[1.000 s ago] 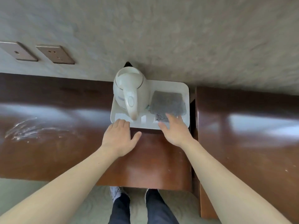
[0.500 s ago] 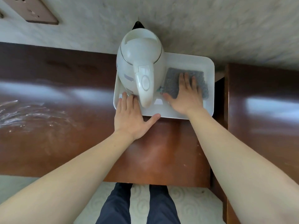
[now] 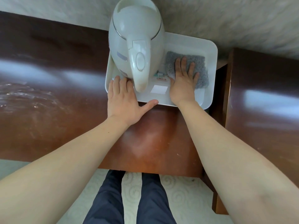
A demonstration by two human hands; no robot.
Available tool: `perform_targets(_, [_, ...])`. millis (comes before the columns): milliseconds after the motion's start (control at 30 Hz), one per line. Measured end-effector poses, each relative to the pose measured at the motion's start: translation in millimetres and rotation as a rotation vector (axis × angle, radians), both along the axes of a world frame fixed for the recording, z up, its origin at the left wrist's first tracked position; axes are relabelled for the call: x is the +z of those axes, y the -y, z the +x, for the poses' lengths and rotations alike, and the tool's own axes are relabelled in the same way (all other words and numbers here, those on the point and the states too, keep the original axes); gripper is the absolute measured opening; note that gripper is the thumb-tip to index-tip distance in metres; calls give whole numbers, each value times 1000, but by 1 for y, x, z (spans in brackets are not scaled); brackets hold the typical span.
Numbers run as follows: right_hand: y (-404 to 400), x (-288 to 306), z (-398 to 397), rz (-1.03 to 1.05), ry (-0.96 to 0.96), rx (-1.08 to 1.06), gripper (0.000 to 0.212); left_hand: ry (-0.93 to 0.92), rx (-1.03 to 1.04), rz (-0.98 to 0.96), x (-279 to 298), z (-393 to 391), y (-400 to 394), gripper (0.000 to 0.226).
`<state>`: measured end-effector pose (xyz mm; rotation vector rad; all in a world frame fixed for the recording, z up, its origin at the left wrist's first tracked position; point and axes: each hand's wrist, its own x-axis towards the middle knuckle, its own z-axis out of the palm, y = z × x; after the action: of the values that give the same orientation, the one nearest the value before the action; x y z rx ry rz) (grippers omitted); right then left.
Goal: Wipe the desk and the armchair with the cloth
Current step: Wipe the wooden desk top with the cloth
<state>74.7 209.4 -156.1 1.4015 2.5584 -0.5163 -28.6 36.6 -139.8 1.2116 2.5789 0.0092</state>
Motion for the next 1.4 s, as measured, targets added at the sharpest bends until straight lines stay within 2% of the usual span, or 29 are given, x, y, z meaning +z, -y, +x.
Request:
perform_targets(100, [5,6,7,-26,-123,14,63,-11,-8,-40,6,0,0,114])
perform_targets(233, [17,21,17,-237,-296,-95,52,20,-5,-102,15,1,-1,116])
perform_targets(333, [29,33,23,-252,-408,-62,45,49,25,-127,21,4,-2,116])
perform_targets(567, [50,72,18,-348,-696,-385,32,82,31,-150,43,12,23,114])
perform_targets(667, [60,96,13,-309,-714,-376,21,74,53,-133,64,8,49,116])
perform_targets(800, [89,133,-2,-226,-746,-268,23,24,83,-193,101,-8,84,117])
perform_targets(900, [119,158,-19,-222,-797,-223,40,-2,148,-160,126,-23,112,115])
perform_targets(1000, [147,179,-40,-203,-831,-182,47,-21,205,-128,145,-39,140,111])
perform_targets(1267, [217,177,-109,-207,-755,-114,46,27,309,-64,136,-109,237,107])
perform_targets(1400, [270,153,-146,-210,-702,-229,42,82,250,-86,112,-163,293,106])
